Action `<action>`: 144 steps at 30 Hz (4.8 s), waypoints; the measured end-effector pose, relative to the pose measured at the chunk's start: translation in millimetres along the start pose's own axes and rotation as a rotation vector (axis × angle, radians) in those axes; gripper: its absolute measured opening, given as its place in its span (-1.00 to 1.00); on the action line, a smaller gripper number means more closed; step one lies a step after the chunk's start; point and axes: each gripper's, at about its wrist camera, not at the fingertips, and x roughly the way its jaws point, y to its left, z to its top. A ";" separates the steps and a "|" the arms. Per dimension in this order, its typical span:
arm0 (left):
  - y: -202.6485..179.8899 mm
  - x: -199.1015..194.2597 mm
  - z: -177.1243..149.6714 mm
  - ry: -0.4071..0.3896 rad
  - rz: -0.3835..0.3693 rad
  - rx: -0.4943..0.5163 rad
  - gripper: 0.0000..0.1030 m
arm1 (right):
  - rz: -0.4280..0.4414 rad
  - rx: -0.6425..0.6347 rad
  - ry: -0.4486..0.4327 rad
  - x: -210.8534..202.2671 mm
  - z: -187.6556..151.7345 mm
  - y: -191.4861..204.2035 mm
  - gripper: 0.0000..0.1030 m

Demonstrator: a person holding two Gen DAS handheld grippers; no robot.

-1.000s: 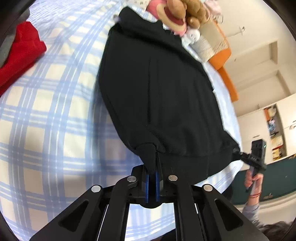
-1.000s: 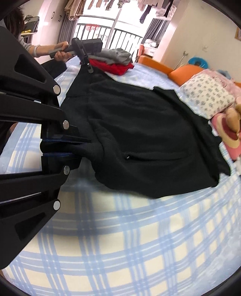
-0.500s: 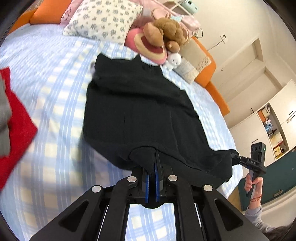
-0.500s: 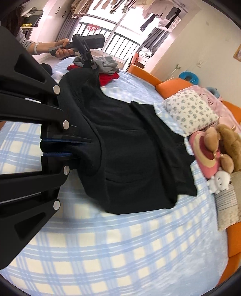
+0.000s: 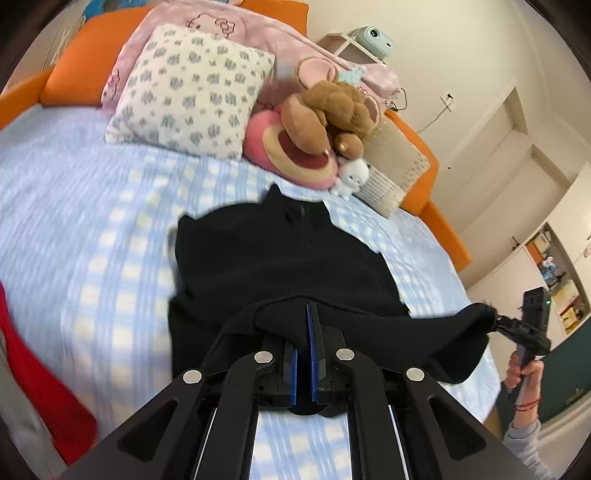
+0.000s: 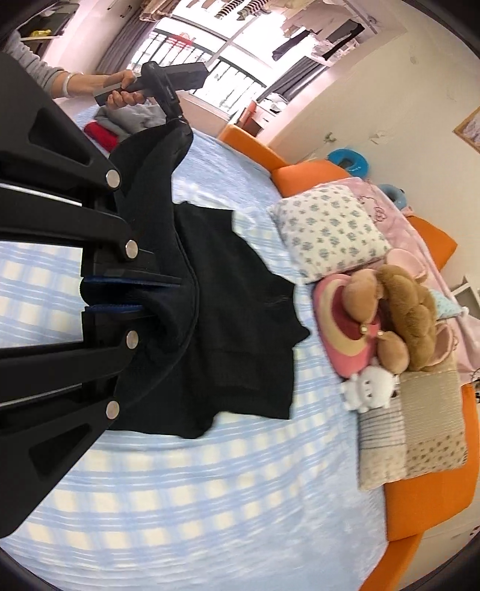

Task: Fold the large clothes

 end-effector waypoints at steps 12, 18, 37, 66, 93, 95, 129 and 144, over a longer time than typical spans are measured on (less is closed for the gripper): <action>14.0 53.4 120.3 -0.028 0.021 -0.052 -0.81 | -0.003 0.006 -0.043 57.0 125.1 -11.3 -0.84; 38.2 104.4 162.7 -0.021 0.018 -0.136 -0.81 | -0.025 0.067 -0.027 113.7 178.0 -34.2 -0.84; 138.8 275.8 165.5 0.132 0.136 -0.318 -0.80 | -0.104 0.285 0.104 290.3 186.3 -137.5 -0.84; 47.5 180.8 171.5 -0.049 0.257 0.021 0.88 | -0.269 -0.068 0.086 233.3 178.6 -41.0 -0.35; -18.2 270.4 72.2 0.199 0.406 0.276 0.77 | -0.463 -0.166 0.184 276.2 100.4 -42.7 0.20; -11.6 238.8 69.9 0.167 0.425 0.261 0.81 | -0.483 -0.196 0.183 243.7 95.1 -44.1 0.23; 69.5 138.5 19.5 0.217 0.308 -0.005 -0.53 | -0.373 -0.025 0.193 140.3 36.9 -78.3 -0.87; 111.3 158.2 -18.9 0.243 0.401 -0.025 -0.69 | -0.273 0.130 0.204 157.5 -12.6 -137.0 -0.87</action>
